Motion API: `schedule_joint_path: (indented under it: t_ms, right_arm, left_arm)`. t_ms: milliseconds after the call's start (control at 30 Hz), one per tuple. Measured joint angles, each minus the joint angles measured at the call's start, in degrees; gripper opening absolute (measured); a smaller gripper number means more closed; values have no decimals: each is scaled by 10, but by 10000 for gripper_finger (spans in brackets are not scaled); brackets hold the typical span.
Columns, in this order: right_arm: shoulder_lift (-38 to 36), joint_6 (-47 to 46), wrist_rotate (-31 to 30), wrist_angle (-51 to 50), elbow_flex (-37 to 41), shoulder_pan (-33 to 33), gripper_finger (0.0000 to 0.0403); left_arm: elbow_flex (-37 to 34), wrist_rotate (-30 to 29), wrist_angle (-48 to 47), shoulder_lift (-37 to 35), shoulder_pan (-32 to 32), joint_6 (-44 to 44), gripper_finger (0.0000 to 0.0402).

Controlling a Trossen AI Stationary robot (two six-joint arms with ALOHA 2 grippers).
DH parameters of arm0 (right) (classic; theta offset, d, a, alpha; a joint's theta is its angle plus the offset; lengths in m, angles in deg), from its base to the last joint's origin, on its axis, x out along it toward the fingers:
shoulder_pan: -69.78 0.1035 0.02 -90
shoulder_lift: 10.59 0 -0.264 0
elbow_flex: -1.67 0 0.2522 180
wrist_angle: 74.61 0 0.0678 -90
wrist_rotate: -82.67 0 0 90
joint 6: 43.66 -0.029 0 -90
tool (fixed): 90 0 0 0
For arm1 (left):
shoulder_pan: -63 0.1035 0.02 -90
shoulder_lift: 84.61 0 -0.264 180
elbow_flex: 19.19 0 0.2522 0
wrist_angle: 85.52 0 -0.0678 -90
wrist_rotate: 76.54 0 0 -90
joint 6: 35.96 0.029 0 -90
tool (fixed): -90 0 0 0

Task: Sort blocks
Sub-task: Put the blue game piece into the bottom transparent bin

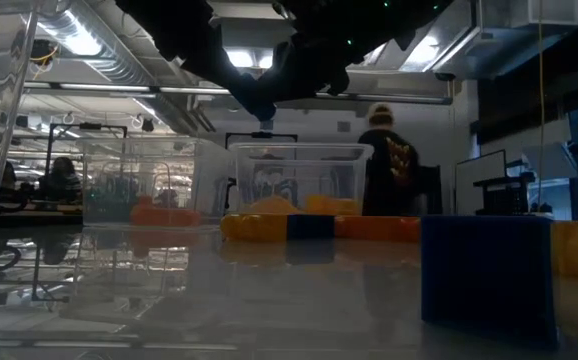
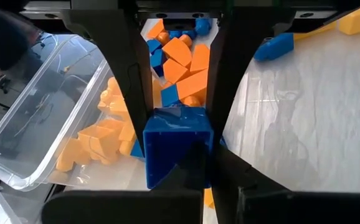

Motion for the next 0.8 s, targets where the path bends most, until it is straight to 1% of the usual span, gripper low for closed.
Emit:
schedule_joint_path:
  t_ms: [100, 333, 433, 500, 633, 800]
  right_arm:
    - [0, 0, 0, -2, 0, 0, 173]
    - [0, 1, 1, -4, 0, 0, 235]
    - [-5, 1, 1, -13, 0, 0, 254]
    - [-11, 1, 1, -24, -1, 0, 262]
    - [-35, 1, 1, -79, -1, 0, 268]
    - [-71, 2, 1, -155, -1, 0, 268]
  left_arm:
    - [0, 0, 0, 0, -1, 4, 2]
    - [0, -3, 0, -1, -8, 9, 1]
    - [0, -3, 0, -2, -15, 15, 1]
    - [0, -2, -4, -8, -22, 14, 1]
    - [0, -2, -16, -28, -40, 13, 0]
    - [0, -2, -31, -74, -73, 11, 0]
